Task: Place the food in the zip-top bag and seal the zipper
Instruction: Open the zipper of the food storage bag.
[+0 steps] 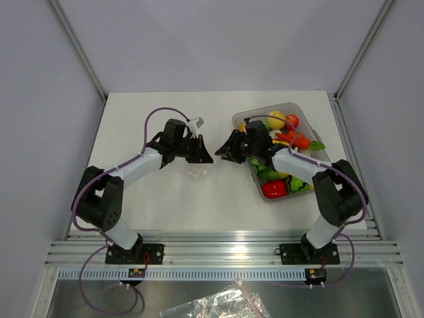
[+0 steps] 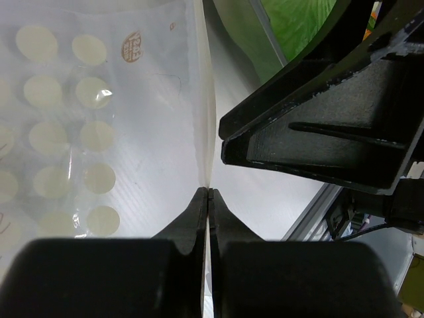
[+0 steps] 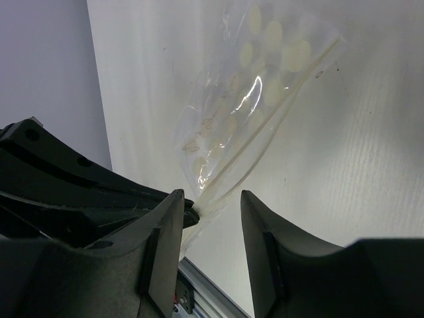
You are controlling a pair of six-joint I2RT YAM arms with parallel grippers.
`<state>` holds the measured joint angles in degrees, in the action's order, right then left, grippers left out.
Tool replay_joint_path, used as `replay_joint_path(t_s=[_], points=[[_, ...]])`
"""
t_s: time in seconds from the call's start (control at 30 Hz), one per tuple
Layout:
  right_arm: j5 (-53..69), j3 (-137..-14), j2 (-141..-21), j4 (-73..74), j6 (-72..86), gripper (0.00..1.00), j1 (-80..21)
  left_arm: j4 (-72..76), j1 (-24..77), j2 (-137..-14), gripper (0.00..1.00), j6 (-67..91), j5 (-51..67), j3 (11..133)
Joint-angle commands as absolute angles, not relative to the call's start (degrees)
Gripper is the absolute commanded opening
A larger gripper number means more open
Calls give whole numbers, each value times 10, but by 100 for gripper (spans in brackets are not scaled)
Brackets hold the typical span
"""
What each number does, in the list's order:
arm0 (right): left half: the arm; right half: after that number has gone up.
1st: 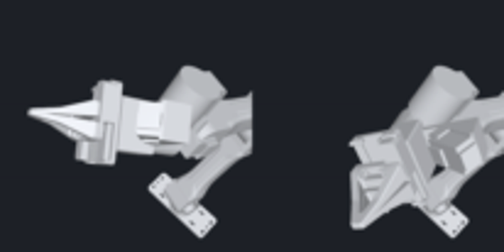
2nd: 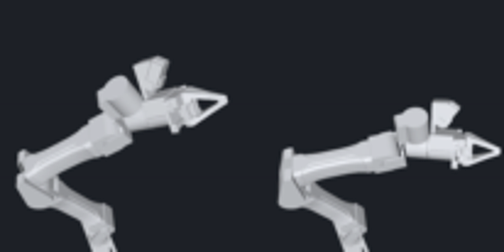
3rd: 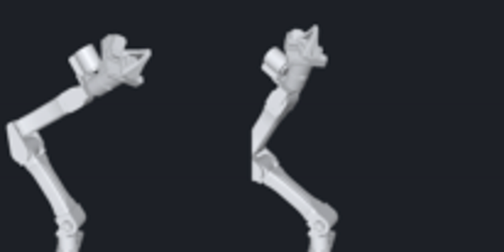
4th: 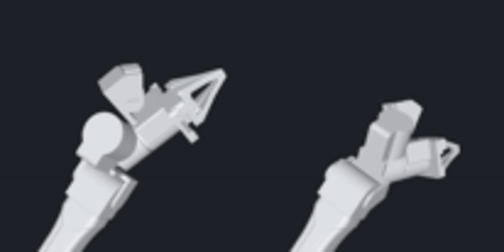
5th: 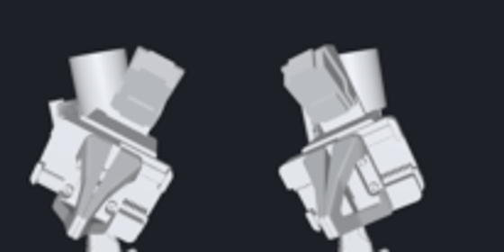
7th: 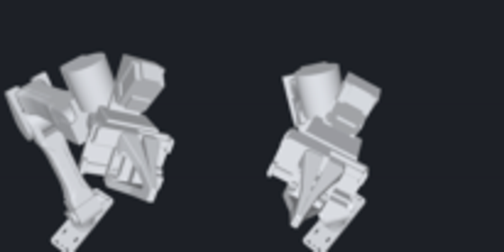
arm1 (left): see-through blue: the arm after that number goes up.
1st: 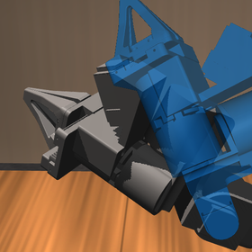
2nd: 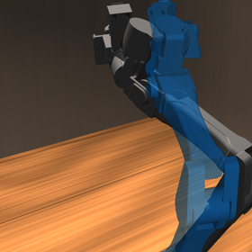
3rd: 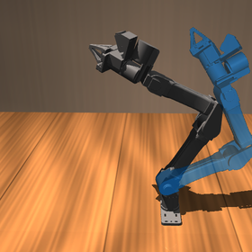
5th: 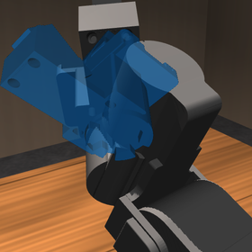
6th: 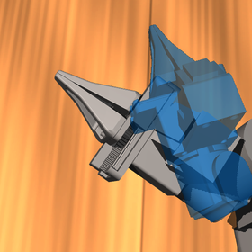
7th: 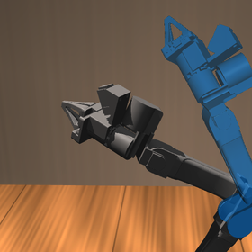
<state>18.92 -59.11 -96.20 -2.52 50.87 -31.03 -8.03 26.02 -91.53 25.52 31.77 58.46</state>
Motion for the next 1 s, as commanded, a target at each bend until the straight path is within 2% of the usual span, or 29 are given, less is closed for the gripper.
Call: replay_joint_path(t_s=[0.0, 0.33, 0.97], points=[[179, -578, -929, -54, 515, 48, -314, -60, 257, -897, 0, 251, 334, 577], [165, -557, -934, -51, 517, 45, -314, -57, 257, -891, 0, 254, 337, 577], [160, -608, -986, -27, 523, 43, -314, -55, 257, -875, 0, 255, 347, 570]])
